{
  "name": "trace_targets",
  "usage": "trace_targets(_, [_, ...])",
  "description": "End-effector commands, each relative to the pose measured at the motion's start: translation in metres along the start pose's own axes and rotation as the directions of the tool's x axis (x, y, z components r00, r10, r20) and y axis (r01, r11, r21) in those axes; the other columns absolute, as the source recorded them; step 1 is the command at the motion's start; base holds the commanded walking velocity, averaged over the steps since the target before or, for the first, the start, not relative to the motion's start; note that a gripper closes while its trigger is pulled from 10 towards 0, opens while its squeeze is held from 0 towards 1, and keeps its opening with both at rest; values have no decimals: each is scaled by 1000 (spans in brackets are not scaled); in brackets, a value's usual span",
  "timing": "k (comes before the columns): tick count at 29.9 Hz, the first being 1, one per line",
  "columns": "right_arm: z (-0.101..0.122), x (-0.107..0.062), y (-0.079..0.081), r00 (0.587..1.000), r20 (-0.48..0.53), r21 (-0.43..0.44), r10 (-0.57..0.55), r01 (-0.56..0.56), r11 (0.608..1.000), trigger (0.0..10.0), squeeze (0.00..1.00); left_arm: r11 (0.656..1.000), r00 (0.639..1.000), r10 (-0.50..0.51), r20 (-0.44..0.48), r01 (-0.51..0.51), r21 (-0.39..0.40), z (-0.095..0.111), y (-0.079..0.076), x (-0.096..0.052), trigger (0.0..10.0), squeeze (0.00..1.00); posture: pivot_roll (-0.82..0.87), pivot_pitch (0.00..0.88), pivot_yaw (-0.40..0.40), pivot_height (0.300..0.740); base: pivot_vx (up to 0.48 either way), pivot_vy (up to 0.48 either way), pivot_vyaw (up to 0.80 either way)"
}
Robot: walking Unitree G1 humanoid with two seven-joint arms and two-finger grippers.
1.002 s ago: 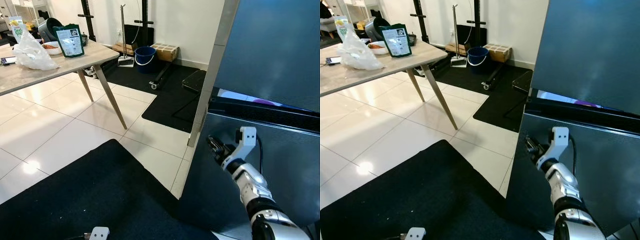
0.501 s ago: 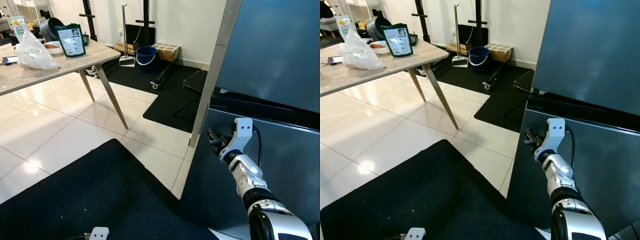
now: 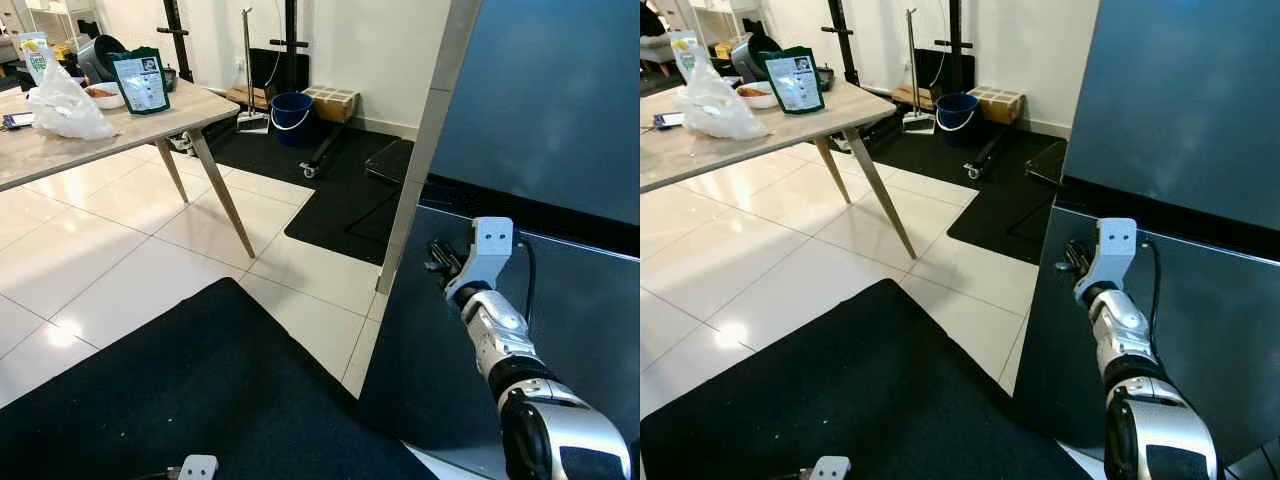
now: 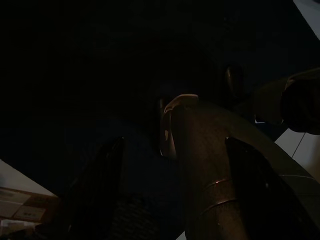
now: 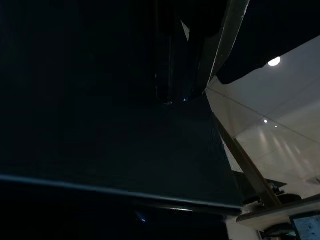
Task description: Restocking fridge
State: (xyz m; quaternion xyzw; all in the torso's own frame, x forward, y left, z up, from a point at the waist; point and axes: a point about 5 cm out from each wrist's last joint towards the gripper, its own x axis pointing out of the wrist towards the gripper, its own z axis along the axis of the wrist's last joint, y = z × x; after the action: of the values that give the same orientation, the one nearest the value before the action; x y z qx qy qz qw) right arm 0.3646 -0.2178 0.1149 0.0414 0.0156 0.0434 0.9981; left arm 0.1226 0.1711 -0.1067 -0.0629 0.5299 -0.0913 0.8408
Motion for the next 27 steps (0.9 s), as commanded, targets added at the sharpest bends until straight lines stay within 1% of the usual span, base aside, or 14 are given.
trace_targets(1, [3,2,-1,1000,3,-14,-12,12,1000,10000,0,1000,999,-16,-39,15,-21,-13,-4,-1,10000,0,53,0,-33,740,0,0,0])
trace_targets(8, [6,5,-1,999,-1,-32,-39,39,999,10000,0,1000,999,-12,-45,11,-25,-16,-1,-2,10000,0,57,0,-34,740,0,0,0])
trace_targets(17, [8,7,-3,997,-15,-54,-78,77,996,10000,0,1000,999,-8,-39,7,-26,-15,0,-3,10000,0,76,0,-38,740,0,0,0])
trace_targets(27, [13,9,-4,995,-11,-66,-95,95,993,10000,0,1000,999,-7,-40,6,-27,-17,0,-3,10000,0,92,0,-44,740,0,0,0])
